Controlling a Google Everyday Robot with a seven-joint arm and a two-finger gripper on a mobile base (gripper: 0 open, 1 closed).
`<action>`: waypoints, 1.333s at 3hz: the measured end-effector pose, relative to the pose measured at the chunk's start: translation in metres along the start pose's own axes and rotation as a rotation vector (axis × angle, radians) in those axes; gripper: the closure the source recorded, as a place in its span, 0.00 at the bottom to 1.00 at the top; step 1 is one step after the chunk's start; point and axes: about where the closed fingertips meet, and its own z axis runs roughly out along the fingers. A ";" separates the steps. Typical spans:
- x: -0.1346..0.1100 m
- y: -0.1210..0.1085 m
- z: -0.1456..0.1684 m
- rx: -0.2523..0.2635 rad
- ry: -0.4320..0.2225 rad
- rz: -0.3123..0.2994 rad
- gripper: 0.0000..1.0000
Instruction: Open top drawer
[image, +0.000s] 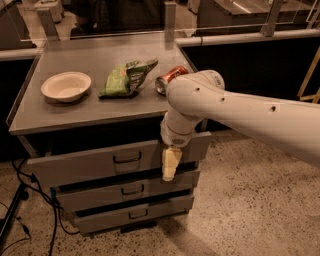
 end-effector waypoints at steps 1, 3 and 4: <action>-0.004 -0.002 0.015 -0.017 -0.002 -0.016 0.00; -0.001 0.009 0.043 -0.061 0.012 -0.039 0.00; -0.001 0.015 0.059 -0.087 0.016 -0.053 0.00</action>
Offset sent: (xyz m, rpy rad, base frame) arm 0.0003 0.0113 -0.0430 -0.0308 0.0470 0.0527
